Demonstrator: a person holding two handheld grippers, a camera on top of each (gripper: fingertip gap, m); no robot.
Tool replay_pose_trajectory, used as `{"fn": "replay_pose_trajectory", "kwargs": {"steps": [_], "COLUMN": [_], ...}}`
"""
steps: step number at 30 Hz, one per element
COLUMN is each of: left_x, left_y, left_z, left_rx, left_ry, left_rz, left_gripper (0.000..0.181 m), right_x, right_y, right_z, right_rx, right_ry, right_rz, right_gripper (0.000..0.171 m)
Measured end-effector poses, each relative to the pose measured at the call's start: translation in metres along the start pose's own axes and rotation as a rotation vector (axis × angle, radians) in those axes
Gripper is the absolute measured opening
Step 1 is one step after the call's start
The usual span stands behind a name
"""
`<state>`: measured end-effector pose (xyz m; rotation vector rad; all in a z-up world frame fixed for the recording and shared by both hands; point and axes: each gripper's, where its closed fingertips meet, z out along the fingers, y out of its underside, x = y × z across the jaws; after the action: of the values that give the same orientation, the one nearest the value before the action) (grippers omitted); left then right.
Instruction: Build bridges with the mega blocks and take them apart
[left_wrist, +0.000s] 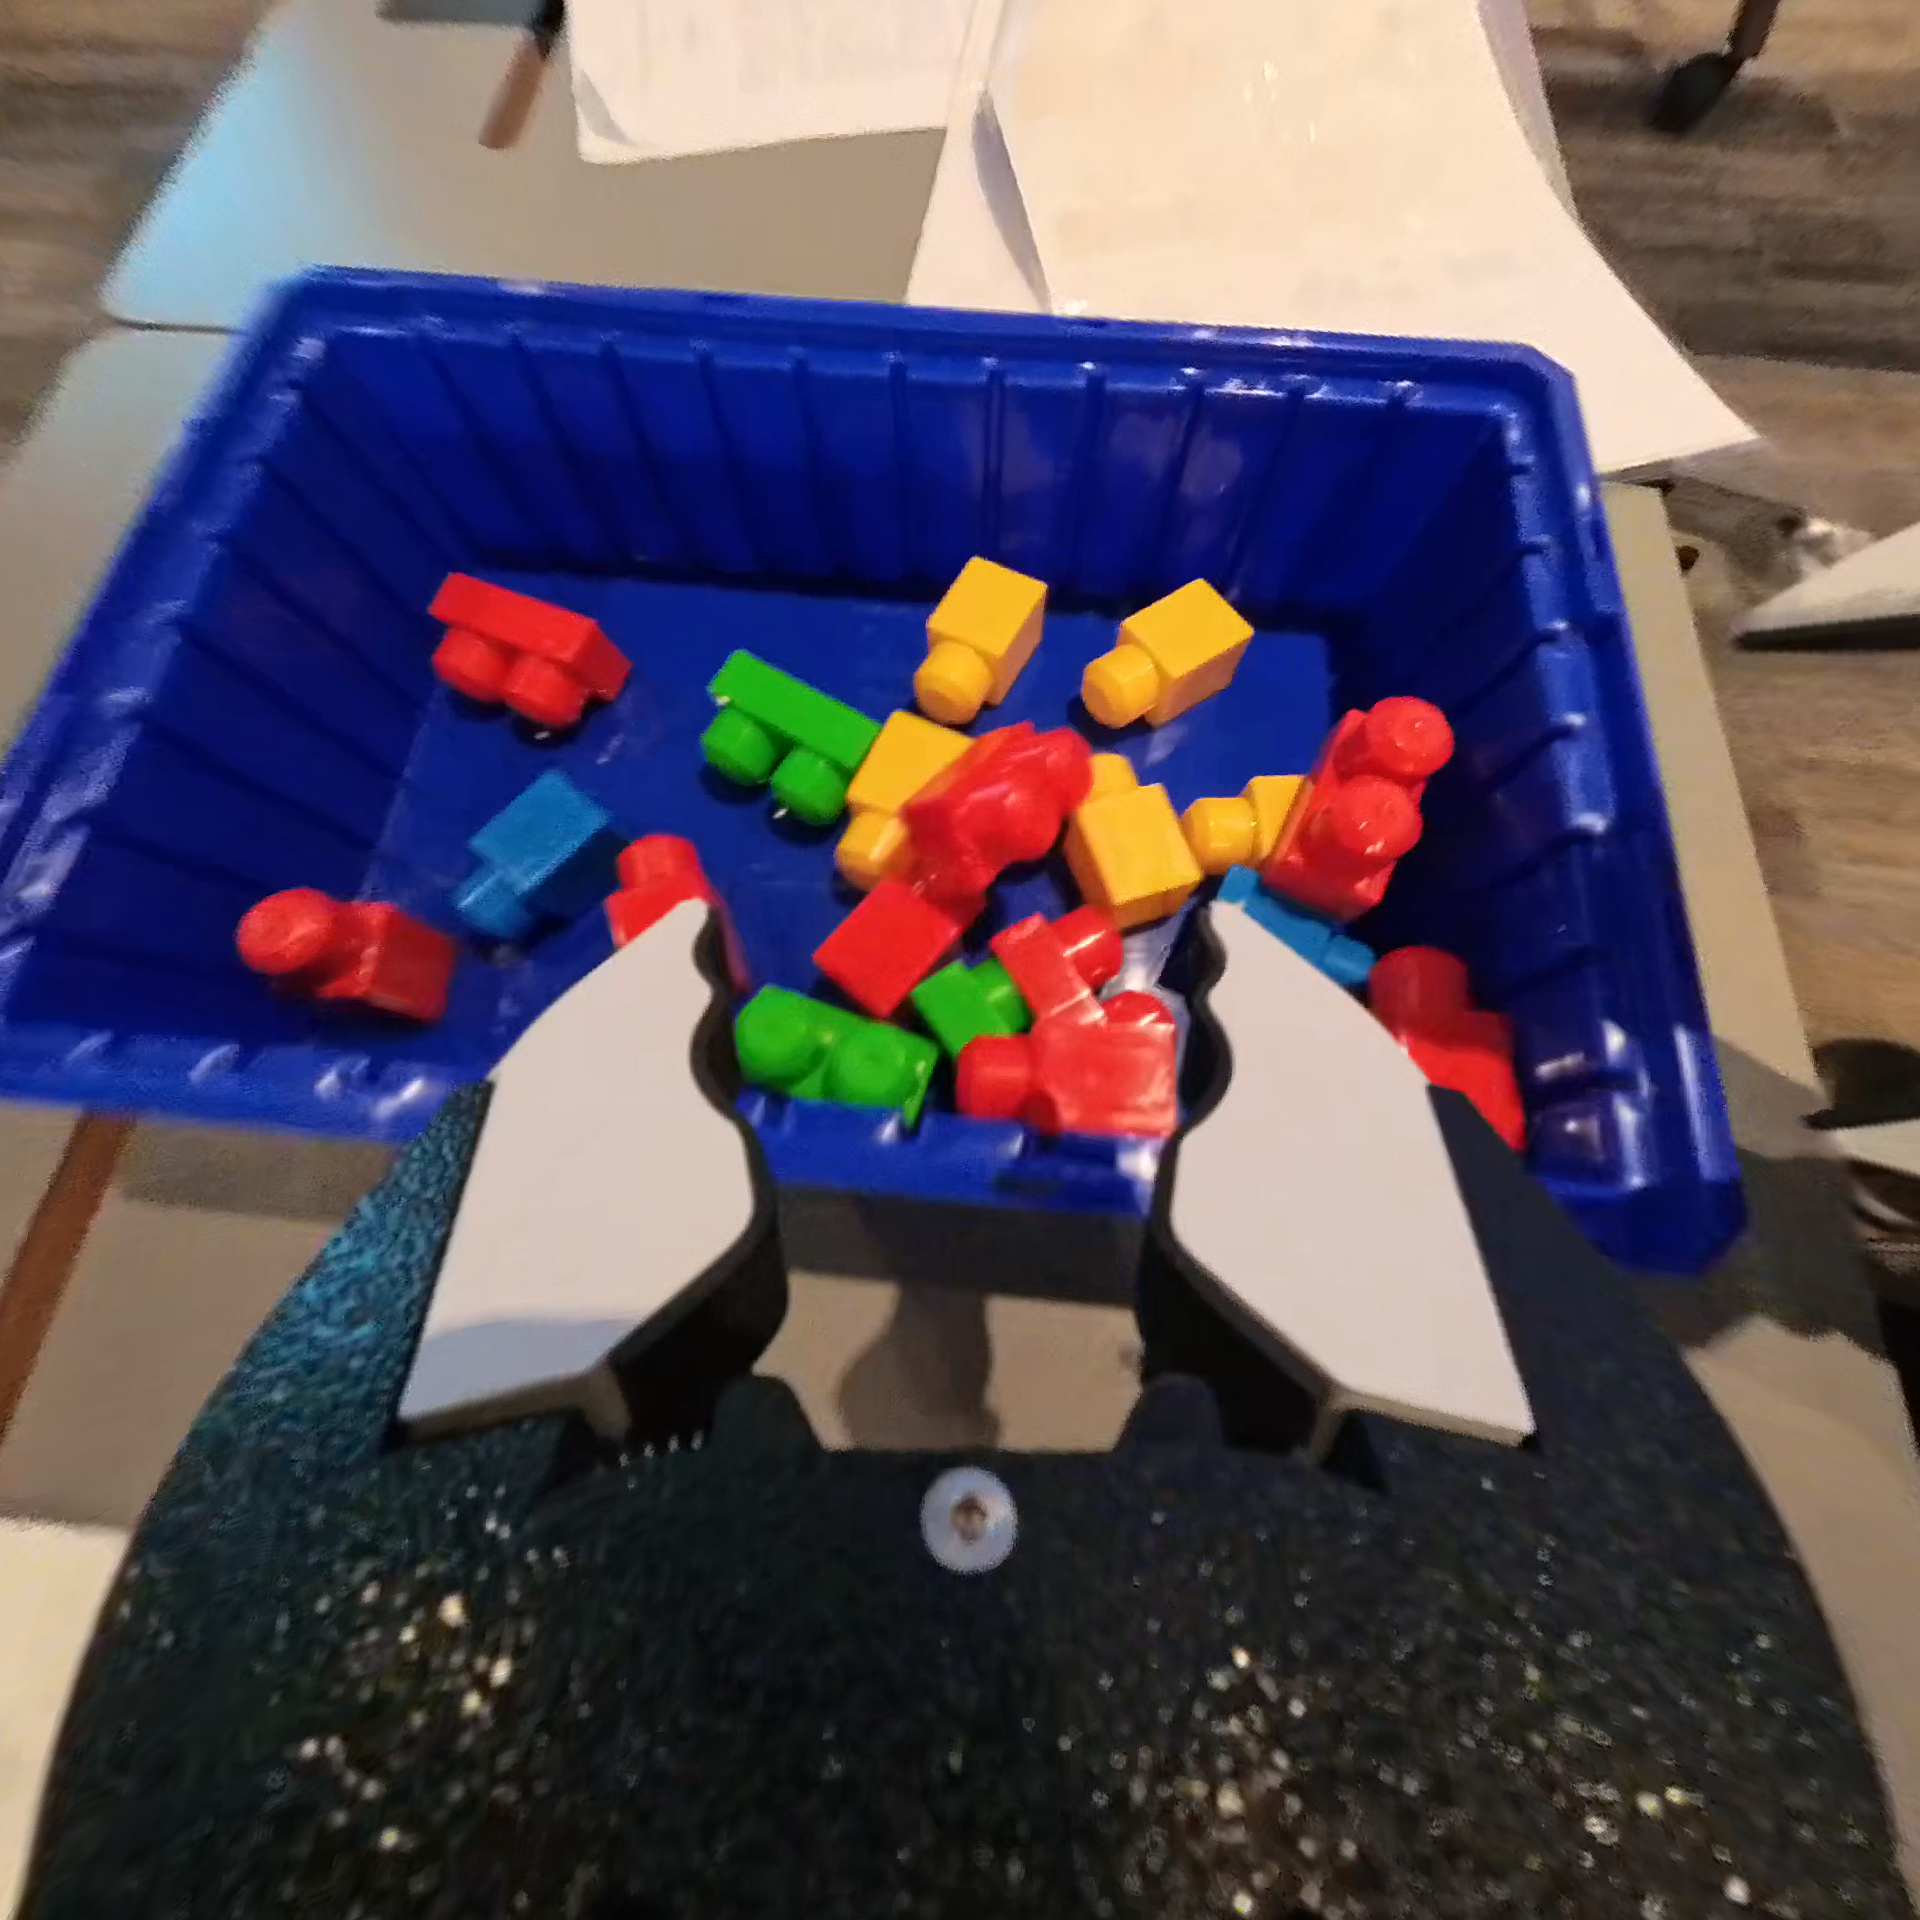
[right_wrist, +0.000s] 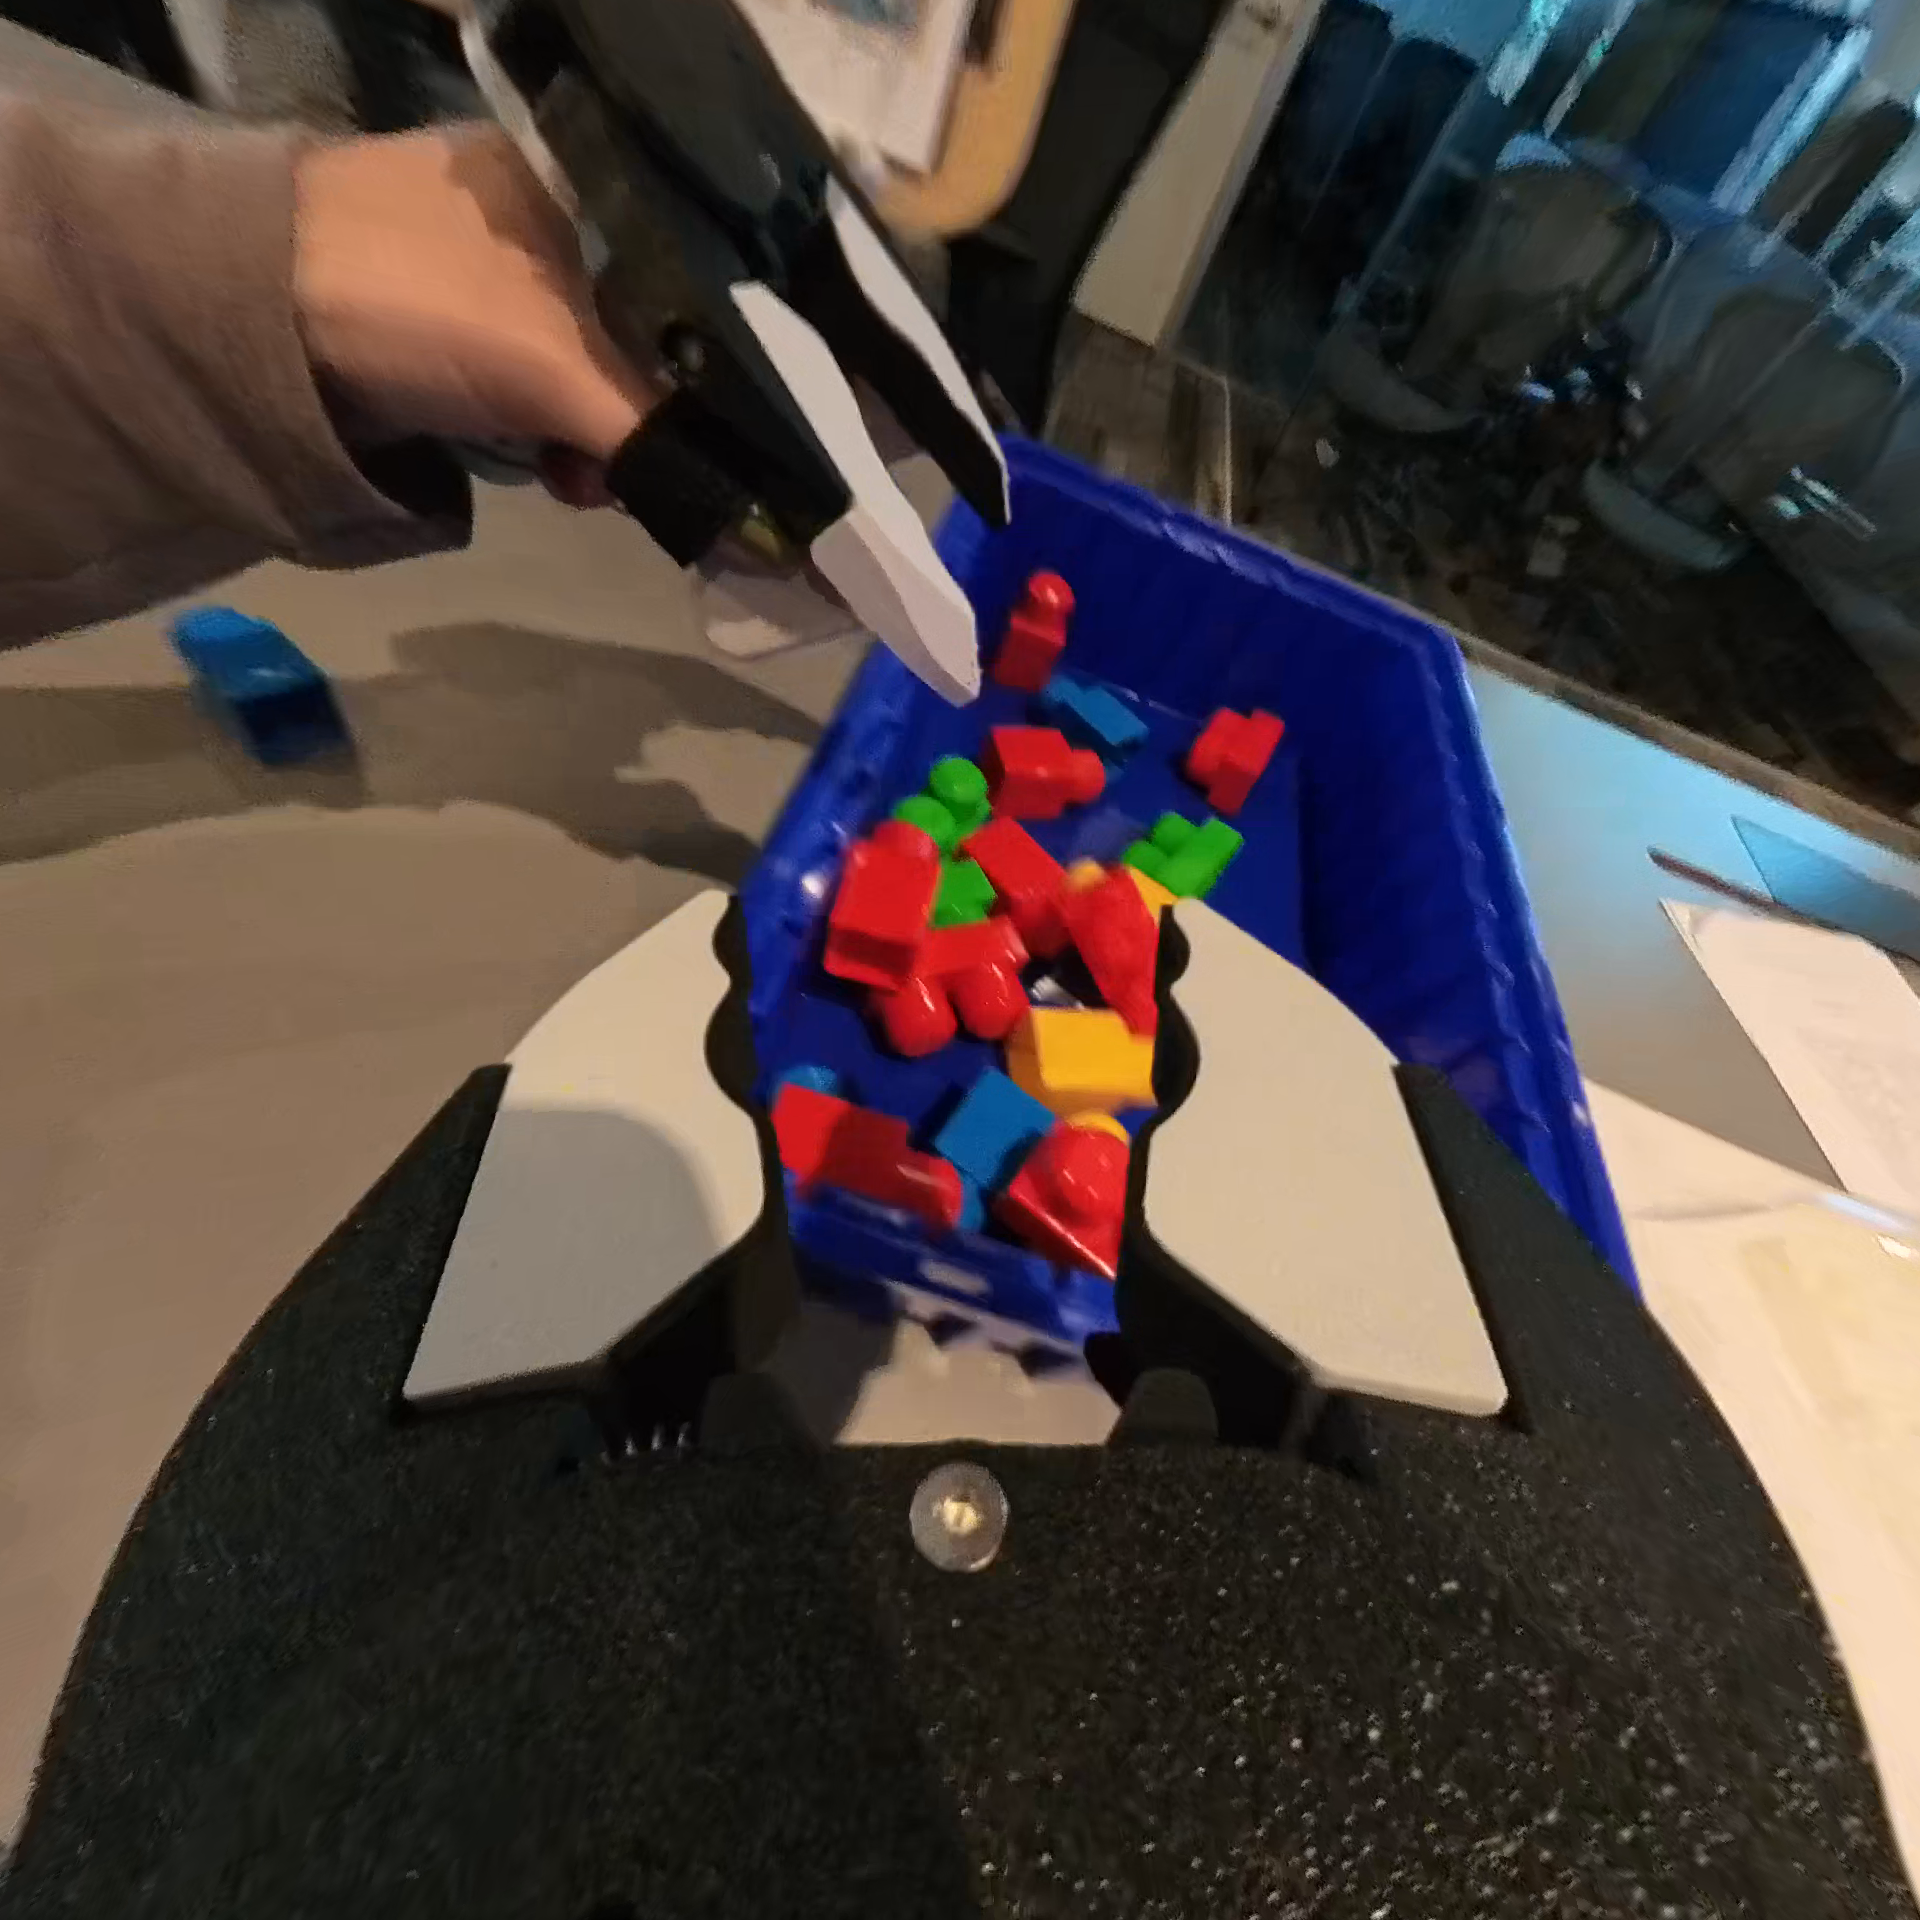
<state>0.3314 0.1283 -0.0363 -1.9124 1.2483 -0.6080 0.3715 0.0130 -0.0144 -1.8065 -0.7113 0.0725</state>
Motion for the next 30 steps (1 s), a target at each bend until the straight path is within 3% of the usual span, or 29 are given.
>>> {"fn": "replay_pose_trajectory", "kwargs": {"steps": [1, 6, 14, 20, 27, 30], "left_x": [-0.006, -0.042, -0.083, -0.084, -0.08, -0.078], "left_y": [0.006, 0.049, 0.152, 0.218, 0.234, 0.233], "left_z": [-0.014, -0.096, -0.196, -0.228, -0.238, -0.241], "left_rx": [0.025, 0.187, 0.312, 0.408, 0.539, 0.557], "left_ry": [-0.035, -0.196, -0.459, -0.661, -0.889, -0.886], "left_rz": [0.0, -0.082, -0.221, -0.243, -0.082, -0.048], "left_gripper": [0.085, 0.084, 0.082, 0.073, 0.063, 0.062], "right_x": [-0.012, -0.1, -0.208, -0.25, -0.254, -0.254], "right_y": [-0.011, -0.057, -0.065, -0.028, -0.022, -0.022], "right_z": [0.001, 0.026, 0.1, 0.142, 0.152, 0.154], "right_rx": [0.04, 0.22, 0.315, 0.203, 0.233, 0.225], "right_ry": [-0.032, -0.23, -0.541, -0.676, -0.614, -0.615], "right_rz": [-0.009, -0.13, -0.1, -0.083, -0.067, -0.066], "right_gripper": [0.074, 0.079, 0.081, 0.082, 0.07, 0.06]}}
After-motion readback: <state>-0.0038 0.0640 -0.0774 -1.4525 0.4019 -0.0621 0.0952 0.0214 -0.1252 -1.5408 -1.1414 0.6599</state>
